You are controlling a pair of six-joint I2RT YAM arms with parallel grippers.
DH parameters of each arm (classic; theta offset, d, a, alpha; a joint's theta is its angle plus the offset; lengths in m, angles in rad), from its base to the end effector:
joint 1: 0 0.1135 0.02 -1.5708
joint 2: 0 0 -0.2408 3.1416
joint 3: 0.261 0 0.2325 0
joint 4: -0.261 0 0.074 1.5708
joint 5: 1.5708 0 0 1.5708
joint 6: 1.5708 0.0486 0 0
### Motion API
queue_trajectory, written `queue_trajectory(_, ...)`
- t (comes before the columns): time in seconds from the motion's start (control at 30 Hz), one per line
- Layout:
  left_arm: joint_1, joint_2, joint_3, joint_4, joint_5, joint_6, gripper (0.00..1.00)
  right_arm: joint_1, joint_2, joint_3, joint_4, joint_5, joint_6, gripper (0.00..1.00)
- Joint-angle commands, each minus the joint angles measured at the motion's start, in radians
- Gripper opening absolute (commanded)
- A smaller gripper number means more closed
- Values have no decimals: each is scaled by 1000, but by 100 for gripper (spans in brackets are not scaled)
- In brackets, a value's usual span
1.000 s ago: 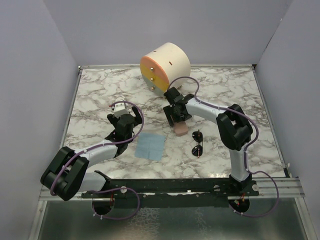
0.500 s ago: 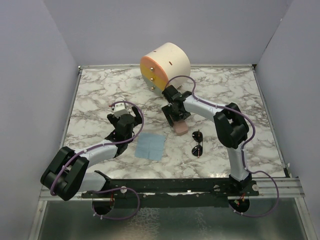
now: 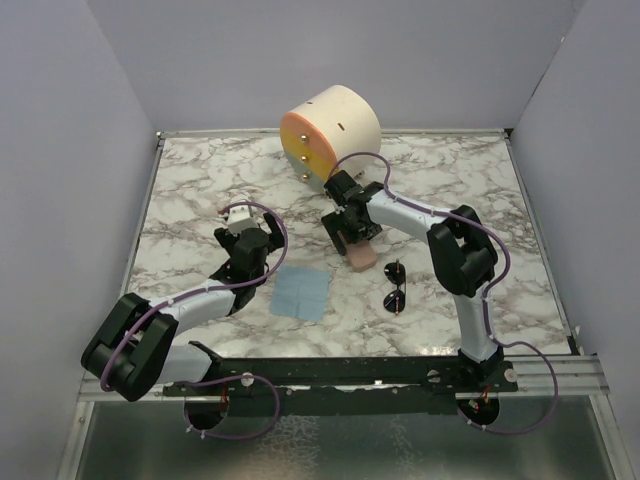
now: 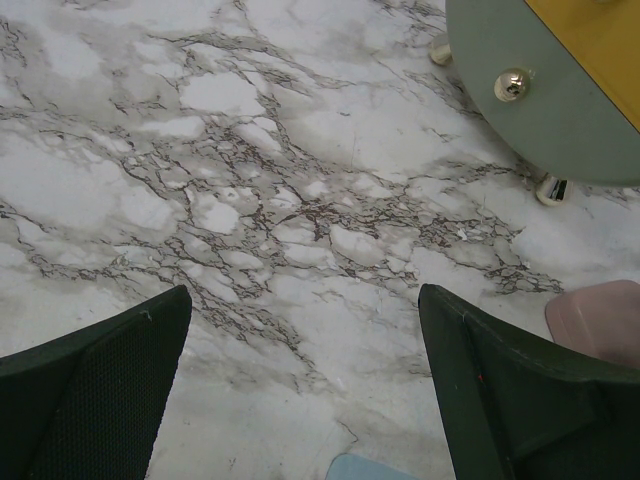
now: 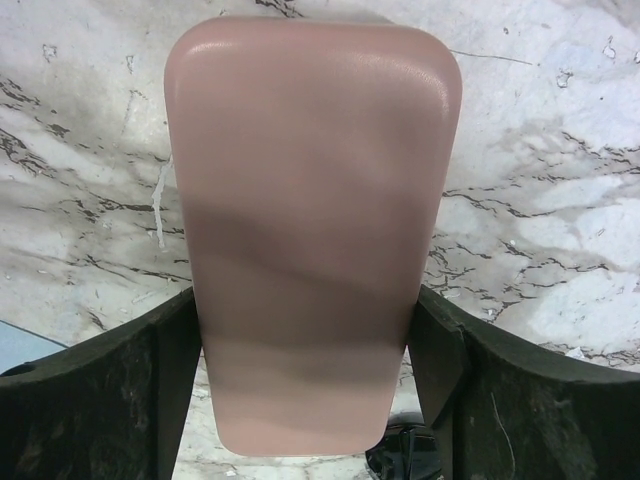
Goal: Organize the sunglasses
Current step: Pick up the sunglasses case from the center of the board.
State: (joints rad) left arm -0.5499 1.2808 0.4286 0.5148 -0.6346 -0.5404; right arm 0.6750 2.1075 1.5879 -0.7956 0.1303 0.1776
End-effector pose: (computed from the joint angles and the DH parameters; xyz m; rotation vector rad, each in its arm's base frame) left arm 0.2290 -0.1066 0.1772 -0.4095 1.7974 -0.1559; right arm 0.3153 0.2443 0.1428 -0.6796 2.7735 -0.0179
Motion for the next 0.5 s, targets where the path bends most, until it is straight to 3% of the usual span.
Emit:
queue_trajectory(0.0, 3, -14, -10, 19, -13, -2, 99, 12, 72, -14, -107, -32, -31, 79)
queue_trajectory(0.47, 4, -17, -10, 19, -15, -3, 99, 12, 130, 20, -145, -46, -62, 77)
